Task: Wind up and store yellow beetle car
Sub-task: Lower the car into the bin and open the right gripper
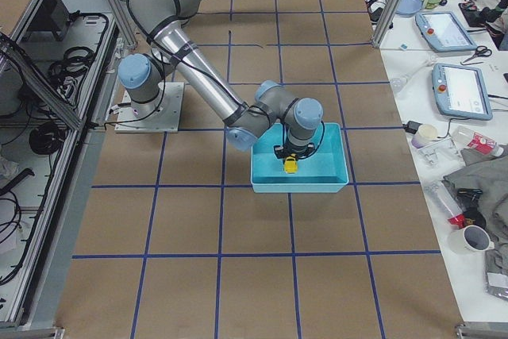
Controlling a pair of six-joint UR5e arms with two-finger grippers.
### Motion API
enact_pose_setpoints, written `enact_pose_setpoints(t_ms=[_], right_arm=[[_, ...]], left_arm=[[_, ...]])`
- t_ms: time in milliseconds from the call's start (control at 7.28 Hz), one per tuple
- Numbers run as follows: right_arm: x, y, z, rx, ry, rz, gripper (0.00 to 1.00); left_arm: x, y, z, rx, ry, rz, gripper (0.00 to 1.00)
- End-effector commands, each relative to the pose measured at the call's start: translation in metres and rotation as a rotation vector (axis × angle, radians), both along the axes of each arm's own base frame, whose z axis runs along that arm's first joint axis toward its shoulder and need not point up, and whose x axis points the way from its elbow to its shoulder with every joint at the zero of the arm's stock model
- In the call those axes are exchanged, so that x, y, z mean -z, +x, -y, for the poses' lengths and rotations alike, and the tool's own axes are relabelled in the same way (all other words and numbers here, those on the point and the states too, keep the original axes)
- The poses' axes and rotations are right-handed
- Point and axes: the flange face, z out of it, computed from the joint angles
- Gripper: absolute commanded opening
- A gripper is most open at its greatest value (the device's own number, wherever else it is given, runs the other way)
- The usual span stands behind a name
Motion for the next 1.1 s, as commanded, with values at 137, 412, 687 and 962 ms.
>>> enact_pose_setpoints(t_ms=[137, 412, 687, 962], right_arm=[[-0.087, 0.025, -0.013, 0.381, -0.051, -0.043, 1.0], [-0.17, 0.126, -0.013, 0.558, -0.1, -0.098, 1.0], [-0.22, 0.216, -0.021, 0.756, -0.174, -0.101, 1.0], [-0.236, 0.276, -0.031, 0.877, -0.178, -0.068, 1.0]], left_arm=[[0.0, 0.001, -0.001, 0.001, 0.0, -0.002, 1.0], [-0.004, 0.001, -0.004, -0.001, -0.008, 0.002, 1.0], [-0.002, 0.0, -0.003, 0.001, -0.004, 0.0, 1.0], [-0.001, 0.0, -0.002, -0.001, -0.002, 0.002, 1.0]])
